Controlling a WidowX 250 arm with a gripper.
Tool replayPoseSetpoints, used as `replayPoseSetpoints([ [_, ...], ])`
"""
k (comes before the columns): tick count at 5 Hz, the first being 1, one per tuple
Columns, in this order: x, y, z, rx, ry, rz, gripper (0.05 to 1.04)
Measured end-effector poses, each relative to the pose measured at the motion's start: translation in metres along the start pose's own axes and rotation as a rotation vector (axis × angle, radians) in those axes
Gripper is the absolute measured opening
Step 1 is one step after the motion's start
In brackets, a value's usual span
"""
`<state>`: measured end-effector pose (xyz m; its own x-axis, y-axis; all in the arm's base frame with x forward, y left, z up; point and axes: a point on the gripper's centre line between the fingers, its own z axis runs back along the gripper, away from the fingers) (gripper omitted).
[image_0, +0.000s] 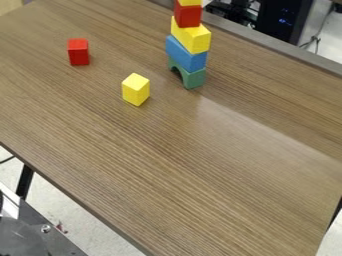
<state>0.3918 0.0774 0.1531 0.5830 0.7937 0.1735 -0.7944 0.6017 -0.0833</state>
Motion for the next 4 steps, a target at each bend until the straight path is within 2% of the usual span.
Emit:
replayPoseSetpoints([
  [1,0.002,0.014,0.027,-0.054,-0.04,-0.003,0.574],
  [2,0.008,0.05,0.05,-0.127,-0.062,0.006,0.573],
  [3,0.006,0.081,0.066,-0.168,-0.079,-0.024,0.573],
  [4,-0.002,0.107,0.056,-0.127,-0.009,-0.143,0.573],
])
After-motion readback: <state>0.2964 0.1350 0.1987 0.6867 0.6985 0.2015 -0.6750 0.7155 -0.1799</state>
